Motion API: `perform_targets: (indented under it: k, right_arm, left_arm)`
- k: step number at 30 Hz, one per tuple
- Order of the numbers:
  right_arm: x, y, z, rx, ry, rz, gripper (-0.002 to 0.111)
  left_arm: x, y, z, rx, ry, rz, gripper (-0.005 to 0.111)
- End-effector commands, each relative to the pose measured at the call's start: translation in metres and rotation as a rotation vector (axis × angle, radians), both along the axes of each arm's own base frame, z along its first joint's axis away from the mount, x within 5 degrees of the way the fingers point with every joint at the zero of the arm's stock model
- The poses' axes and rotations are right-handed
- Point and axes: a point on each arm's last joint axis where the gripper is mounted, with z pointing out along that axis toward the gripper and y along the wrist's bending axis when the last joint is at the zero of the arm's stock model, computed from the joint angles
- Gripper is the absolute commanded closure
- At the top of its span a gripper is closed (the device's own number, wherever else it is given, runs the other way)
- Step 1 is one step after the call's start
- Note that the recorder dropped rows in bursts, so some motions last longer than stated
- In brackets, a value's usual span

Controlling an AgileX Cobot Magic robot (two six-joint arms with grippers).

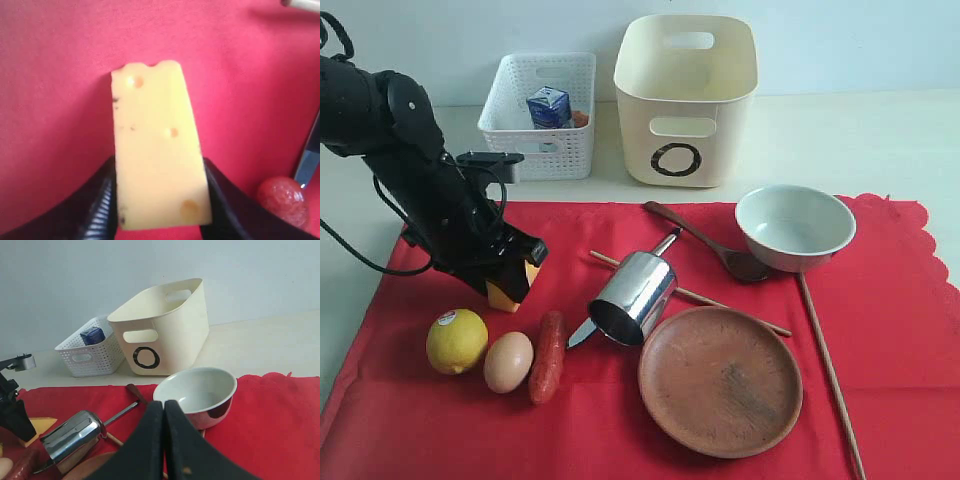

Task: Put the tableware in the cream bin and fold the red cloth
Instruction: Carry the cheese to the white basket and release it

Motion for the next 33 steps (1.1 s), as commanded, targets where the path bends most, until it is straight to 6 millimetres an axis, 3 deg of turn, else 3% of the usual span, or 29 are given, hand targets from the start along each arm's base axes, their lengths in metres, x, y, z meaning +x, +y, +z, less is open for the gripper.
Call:
perform_targets:
  k: [1,5,9,13,17,26,33]
  right_arm:
    - [0.000,0.000,-0.001,-0.006,-0.008,0.000,0.108]
    - [0.000,0.000,-0.001,-0.006,-0.008,0.000,0.108]
    - [0.000,0.000,-0.001,-0.006,-0.008,0.000,0.108]
    - [0.000,0.000,-0.001,-0.006,-0.008,0.000,0.108]
    - [0.000,0.000,-0.001,-0.006,-0.008,0.000,0.108]
    - [0.000,0.000,-0.001,-0.006,-0.008,0.000,0.108]
    - [0.000,0.000,-0.001,-0.006,-0.008,0.000,0.108]
  left_arm:
    - [0.002,-0.004,0.007,-0.015,-0.020,0.002,0.107]
    - [0.010,-0.008,0.029,-0.036,-0.010,-0.025,0.107]
    - [0.019,-0.014,0.065,-0.064,-0.027,-0.065,0.107]
    - [0.030,-0.014,0.097,-0.057,-0.148,-0.102,0.107]
    - [0.042,-0.013,0.115,-0.026,-0.279,-0.159,0.107]
    - [0.081,-0.018,0.127,-0.054,-0.698,-0.077,0.107]
    - [0.106,-0.024,0.108,-0.078,-0.865,-0.021,0.107]
